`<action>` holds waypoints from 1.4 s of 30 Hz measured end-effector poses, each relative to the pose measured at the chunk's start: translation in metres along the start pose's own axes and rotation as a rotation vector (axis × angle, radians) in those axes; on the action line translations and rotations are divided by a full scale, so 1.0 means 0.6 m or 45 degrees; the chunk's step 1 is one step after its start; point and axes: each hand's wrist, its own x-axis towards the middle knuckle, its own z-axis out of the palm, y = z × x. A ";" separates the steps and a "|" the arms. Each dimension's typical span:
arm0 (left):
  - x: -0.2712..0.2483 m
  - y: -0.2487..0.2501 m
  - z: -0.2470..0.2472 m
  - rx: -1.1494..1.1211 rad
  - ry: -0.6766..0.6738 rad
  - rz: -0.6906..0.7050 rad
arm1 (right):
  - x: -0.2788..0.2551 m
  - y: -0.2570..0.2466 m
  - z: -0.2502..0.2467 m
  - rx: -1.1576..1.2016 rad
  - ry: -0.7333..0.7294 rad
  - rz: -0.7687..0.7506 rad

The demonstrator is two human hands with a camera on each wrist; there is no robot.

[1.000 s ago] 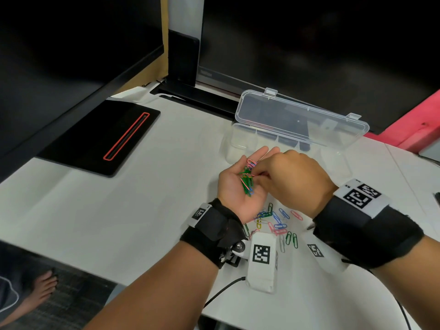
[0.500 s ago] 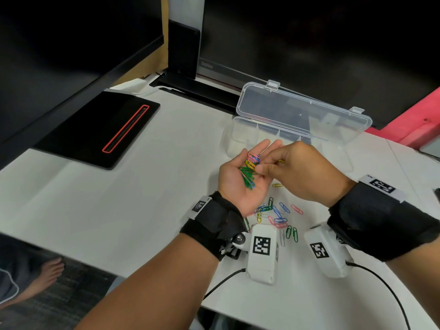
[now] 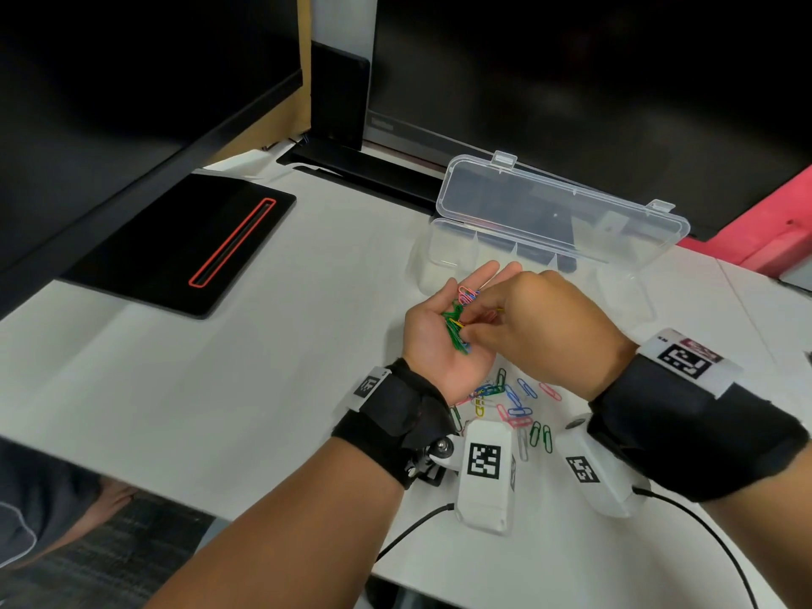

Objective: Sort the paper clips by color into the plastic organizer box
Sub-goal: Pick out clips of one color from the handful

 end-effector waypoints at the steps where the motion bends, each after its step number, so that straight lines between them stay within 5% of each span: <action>1: 0.000 -0.001 -0.001 0.008 0.012 0.003 | 0.001 -0.002 0.002 -0.032 0.007 0.006; 8: 0.007 -0.001 -0.005 -0.056 -0.004 -0.001 | 0.001 0.009 0.014 0.307 0.150 0.138; 18: 0.004 -0.006 -0.007 -0.164 -0.011 -0.028 | -0.050 0.067 0.032 1.935 0.131 0.697; 23: 0.002 -0.008 -0.002 -0.214 -0.037 -0.039 | -0.072 0.094 0.055 2.567 0.109 0.722; 35: -0.002 0.029 0.001 -0.223 -0.050 0.051 | -0.014 0.099 0.020 2.455 0.172 0.868; 42: 0.005 0.057 -0.014 -0.178 -0.004 0.075 | 0.081 0.092 -0.027 2.034 0.587 0.680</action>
